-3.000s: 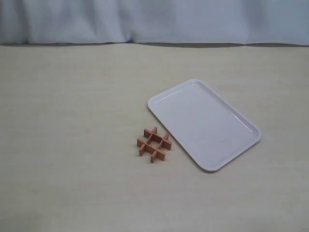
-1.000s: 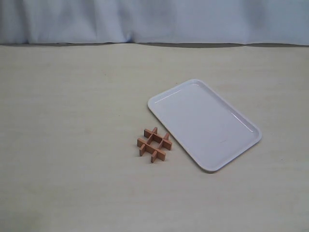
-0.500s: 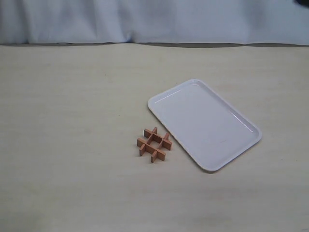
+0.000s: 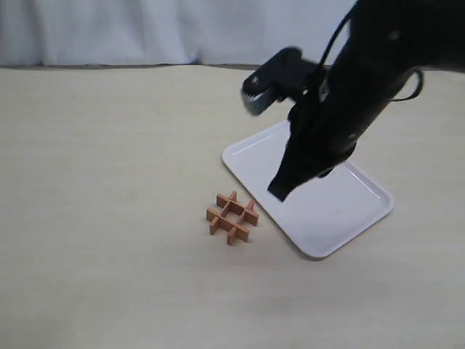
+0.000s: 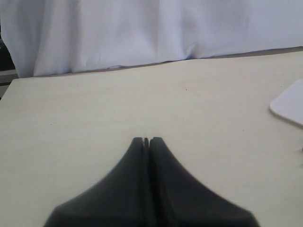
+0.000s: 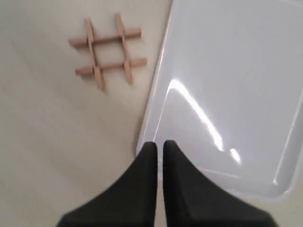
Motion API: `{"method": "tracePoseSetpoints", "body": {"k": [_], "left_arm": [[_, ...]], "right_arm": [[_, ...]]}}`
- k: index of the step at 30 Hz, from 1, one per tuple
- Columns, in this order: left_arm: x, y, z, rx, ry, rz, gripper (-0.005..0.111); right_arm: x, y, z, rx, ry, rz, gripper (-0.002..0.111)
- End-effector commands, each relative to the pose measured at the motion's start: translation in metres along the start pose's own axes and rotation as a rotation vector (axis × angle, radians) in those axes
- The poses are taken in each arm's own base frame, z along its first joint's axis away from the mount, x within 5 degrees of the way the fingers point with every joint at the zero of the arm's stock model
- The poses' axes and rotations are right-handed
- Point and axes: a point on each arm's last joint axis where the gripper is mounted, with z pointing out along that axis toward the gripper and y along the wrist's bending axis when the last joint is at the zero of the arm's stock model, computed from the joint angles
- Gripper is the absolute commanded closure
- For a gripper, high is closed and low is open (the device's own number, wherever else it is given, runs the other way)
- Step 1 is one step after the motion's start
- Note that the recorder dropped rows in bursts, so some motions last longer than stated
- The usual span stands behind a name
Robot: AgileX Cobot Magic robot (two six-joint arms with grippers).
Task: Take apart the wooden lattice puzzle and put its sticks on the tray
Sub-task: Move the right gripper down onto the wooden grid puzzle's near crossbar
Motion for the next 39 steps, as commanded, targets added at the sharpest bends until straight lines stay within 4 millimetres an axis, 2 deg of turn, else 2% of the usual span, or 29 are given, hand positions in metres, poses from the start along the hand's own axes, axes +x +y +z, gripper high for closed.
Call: {"method": "tracePoseSetpoints", "body": {"k": [1, 4, 6, 9, 13, 19, 26, 39], "left_arm": [[0.000, -0.001, 0.000, 0.009, -0.011, -0.003, 0.107], [0.000, -0.001, 0.000, 0.009, -0.011, -0.003, 0.107], [0.000, -0.001, 0.000, 0.009, -0.011, -0.003, 0.107], [0.000, -0.001, 0.000, 0.009, -0.011, -0.003, 0.107], [0.000, -0.001, 0.000, 0.009, -0.011, -0.003, 0.107], [0.000, -0.001, 0.000, 0.009, -0.011, -0.003, 0.107], [0.000, -0.001, 0.000, 0.009, -0.011, -0.003, 0.107], [0.000, -0.001, 0.000, 0.009, -0.011, -0.003, 0.107]], "right_arm": [[-0.006, 0.022, 0.044, -0.067, 0.195, -0.100, 0.104], [-0.009, 0.033, 0.071, -0.099, 0.245, -0.138, 0.102], [-0.012, 0.037, 0.084, -0.092, 0.242, -0.159, 0.096], [-0.016, 0.038, 0.094, -0.088, 0.210, -0.161, 0.086], [-0.020, 0.036, 0.100, -0.060, 0.176, -0.181, 0.081], [-0.027, 0.034, 0.108, -0.033, 0.102, -0.179, 0.081], [-0.028, 0.026, 0.115, 0.048, 0.108, -0.177, 0.081], [-0.029, 0.029, 0.135, 0.031, 0.103, -0.185, 0.081]]}}
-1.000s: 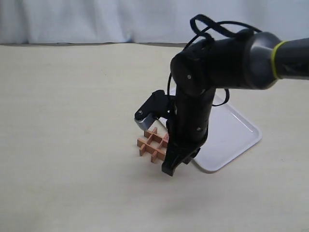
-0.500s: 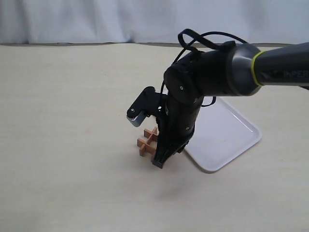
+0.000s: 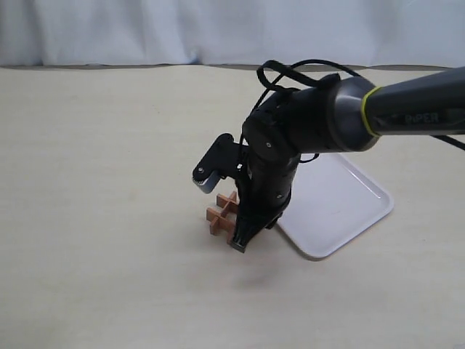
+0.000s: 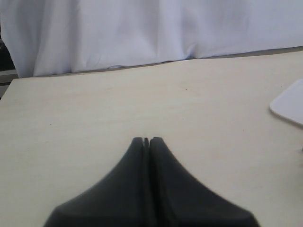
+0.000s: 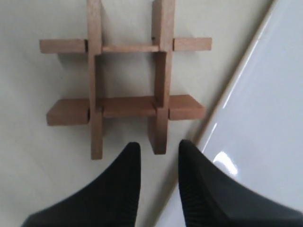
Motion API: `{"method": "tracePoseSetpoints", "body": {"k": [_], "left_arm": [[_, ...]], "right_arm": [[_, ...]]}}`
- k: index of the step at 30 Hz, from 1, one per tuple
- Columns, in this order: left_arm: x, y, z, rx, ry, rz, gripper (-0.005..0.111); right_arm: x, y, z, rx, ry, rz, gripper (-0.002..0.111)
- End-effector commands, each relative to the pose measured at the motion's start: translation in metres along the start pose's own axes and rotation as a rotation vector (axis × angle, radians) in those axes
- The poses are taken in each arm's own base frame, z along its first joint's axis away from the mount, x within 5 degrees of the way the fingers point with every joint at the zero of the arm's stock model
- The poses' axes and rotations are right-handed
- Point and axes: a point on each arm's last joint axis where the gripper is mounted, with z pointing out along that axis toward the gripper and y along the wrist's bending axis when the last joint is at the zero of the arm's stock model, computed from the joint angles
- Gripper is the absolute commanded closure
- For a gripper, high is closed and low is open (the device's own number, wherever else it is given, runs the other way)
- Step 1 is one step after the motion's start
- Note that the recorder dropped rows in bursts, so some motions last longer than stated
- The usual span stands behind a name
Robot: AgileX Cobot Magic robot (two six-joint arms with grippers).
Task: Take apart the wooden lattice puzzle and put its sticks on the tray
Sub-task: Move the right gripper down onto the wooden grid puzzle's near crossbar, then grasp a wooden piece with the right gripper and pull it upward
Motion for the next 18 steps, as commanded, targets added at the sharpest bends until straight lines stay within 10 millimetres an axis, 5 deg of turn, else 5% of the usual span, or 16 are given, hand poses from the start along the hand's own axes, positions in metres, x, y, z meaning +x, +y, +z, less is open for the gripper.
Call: {"method": "tracePoseSetpoints", "body": {"k": [1, 6, 9, 18], "left_arm": [[-0.0002, -0.0006, 0.0000, 0.009, -0.011, -0.003, 0.107], [-0.0002, -0.0006, 0.0000, 0.009, -0.011, -0.003, 0.107], [-0.0002, -0.0006, 0.0000, 0.009, -0.011, -0.003, 0.107], [-0.0002, -0.0006, 0.0000, 0.009, -0.011, -0.003, 0.107]], "right_arm": [[-0.0022, 0.0001, 0.0088, 0.002, -0.007, -0.004, 0.081], [-0.0039, 0.0000, 0.0119, 0.006, -0.021, -0.010, 0.085], [-0.0039, 0.0000, 0.0119, 0.006, -0.021, -0.010, 0.104], [-0.0021, 0.0003, 0.0119, 0.003, -0.002, -0.004, 0.104]]}}
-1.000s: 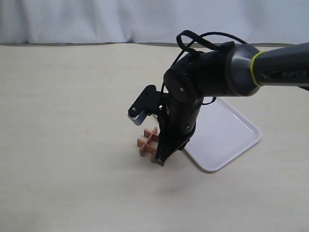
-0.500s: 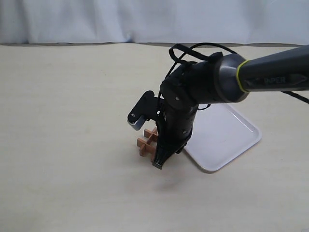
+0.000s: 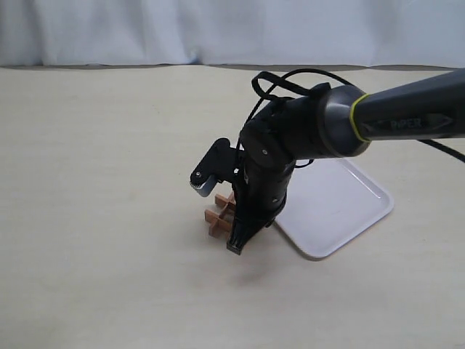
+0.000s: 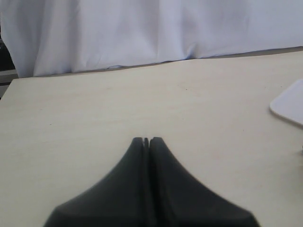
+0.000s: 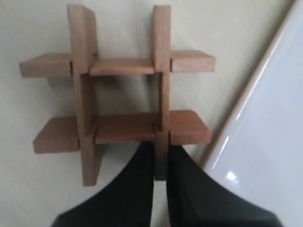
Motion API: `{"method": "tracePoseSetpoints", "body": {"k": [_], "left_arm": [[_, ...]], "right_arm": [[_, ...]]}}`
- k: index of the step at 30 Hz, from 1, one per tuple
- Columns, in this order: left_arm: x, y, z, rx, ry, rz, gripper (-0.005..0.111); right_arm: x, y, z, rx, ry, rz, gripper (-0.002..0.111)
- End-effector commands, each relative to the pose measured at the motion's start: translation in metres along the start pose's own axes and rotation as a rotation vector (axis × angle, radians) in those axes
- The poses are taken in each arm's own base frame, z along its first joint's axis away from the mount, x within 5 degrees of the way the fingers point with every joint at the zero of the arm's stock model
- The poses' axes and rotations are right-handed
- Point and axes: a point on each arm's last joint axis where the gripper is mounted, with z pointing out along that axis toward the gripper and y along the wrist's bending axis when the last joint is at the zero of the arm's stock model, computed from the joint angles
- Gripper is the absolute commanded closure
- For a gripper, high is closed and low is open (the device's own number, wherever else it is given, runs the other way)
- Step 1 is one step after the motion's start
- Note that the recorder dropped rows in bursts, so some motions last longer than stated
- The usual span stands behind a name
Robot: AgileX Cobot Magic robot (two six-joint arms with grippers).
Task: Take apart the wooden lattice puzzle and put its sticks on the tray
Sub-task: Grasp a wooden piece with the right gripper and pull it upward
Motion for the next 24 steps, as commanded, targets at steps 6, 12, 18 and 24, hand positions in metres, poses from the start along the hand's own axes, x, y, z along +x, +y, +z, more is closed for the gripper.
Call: {"method": "tracePoseSetpoints", "body": {"k": [6, 12, 18, 24], "left_arm": [[0.000, -0.001, 0.000, 0.009, -0.011, -0.003, 0.107], [0.000, -0.001, 0.000, 0.009, -0.011, -0.003, 0.107], [0.000, -0.001, 0.000, 0.009, -0.011, -0.003, 0.107], [0.000, -0.001, 0.000, 0.009, -0.011, -0.003, 0.107]], "right_arm": [[0.001, -0.002, -0.017, 0.014, -0.011, 0.004, 0.104], [0.001, -0.005, -0.039, 0.031, -0.057, 0.012, 0.104], [0.002, -0.007, -0.056, 0.041, -0.089, 0.020, 0.104], [0.003, -0.009, -0.067, 0.054, -0.113, 0.022, 0.104]]}}
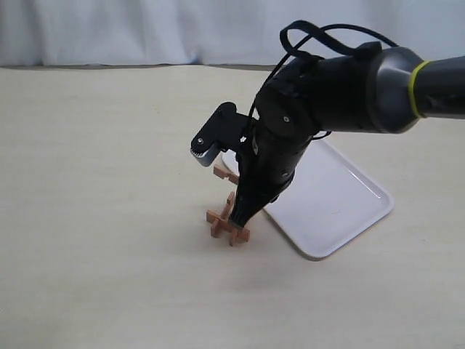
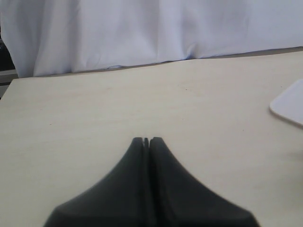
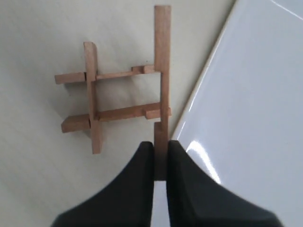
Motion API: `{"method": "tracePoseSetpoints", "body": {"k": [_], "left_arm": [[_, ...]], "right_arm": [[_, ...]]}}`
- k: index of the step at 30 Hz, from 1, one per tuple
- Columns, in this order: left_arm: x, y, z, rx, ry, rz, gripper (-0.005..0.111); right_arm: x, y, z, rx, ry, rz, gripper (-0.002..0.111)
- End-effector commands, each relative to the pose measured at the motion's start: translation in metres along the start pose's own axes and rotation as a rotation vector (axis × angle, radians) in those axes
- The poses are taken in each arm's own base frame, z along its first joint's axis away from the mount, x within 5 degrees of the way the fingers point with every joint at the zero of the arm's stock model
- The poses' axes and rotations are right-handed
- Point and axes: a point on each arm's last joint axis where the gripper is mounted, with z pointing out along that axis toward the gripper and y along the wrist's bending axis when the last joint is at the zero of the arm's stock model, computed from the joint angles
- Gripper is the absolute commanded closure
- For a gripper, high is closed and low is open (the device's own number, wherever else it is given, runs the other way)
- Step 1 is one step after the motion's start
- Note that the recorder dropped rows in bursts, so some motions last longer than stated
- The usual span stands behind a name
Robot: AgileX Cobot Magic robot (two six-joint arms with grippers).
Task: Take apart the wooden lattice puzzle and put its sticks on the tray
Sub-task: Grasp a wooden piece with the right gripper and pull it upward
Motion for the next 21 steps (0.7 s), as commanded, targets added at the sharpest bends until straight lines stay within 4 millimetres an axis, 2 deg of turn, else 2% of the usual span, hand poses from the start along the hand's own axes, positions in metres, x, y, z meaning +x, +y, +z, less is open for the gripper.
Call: {"method": "tracePoseSetpoints", "body": {"k": [1, 11, 21], "left_arm": [[0.000, -0.001, 0.000, 0.009, -0.011, -0.003, 0.107], [0.000, -0.001, 0.000, 0.009, -0.011, -0.003, 0.107], [0.000, -0.001, 0.000, 0.009, -0.011, -0.003, 0.107]], "right_arm": [[0.000, -0.002, -0.009, 0.018, -0.018, -0.005, 0.104], [0.000, -0.011, -0.012, 0.104, -0.020, 0.019, 0.104], [-0.001, -0.037, -0.017, 0.359, -0.053, 0.073, 0.104]]}}
